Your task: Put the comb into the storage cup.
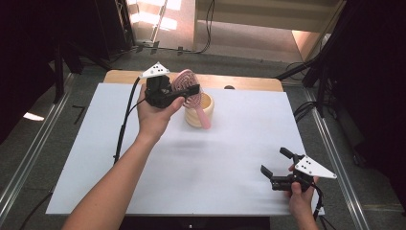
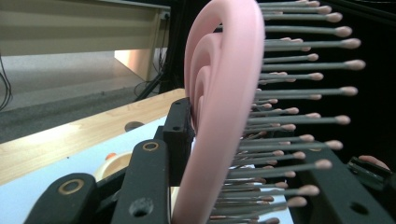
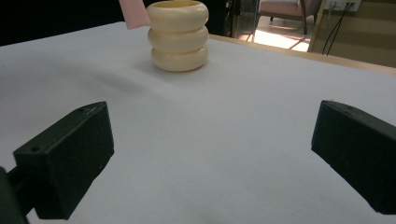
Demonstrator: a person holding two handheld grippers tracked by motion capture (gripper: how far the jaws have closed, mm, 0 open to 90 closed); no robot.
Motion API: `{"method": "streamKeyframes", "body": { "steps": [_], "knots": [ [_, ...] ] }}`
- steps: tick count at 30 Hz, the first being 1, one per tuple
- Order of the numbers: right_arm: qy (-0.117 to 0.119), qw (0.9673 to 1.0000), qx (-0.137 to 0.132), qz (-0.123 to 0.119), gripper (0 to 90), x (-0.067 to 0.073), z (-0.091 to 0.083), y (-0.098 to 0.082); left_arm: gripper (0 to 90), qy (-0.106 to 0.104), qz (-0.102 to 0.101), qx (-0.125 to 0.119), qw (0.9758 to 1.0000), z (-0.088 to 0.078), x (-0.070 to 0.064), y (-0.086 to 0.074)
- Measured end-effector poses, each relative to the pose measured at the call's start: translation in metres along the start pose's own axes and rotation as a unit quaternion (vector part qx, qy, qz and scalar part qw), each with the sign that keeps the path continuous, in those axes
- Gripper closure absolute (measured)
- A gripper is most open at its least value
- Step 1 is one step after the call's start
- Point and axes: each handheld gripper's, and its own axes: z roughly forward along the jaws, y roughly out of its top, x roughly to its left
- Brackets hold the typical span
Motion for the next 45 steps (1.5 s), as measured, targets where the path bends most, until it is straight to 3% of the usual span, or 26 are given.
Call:
{"method": "streamKeyframes", "body": {
  "steps": [10, 14, 18, 45],
  "knots": [
    [0.001, 1.0, 0.001, -0.003, 0.0, 0.001, 0.0, -0.001, 64.0, 0.008, -0.005, -0.01, 0.9999, 0.004, 0.009, 0.007],
    [0.003, 1.0, 0.001, -0.004, 0.0, 0.001, 0.001, -0.001, 64.0, 0.026, 0.0, -0.015, 0.9996, 0.003, 0.012, 0.008],
    [0.003, 1.0, 0.001, -0.004, 0.0, 0.001, 0.001, -0.001, 64.1, 0.024, -0.007, -0.022, 0.9994, 0.003, 0.015, 0.01],
    [0.005, 1.0, 0.002, -0.004, 0.0, 0.001, 0.0, -0.001, 64.2, 0.046, -0.004, -0.04, 0.9981, 0.007, 0.03, 0.025]
  ]
}}
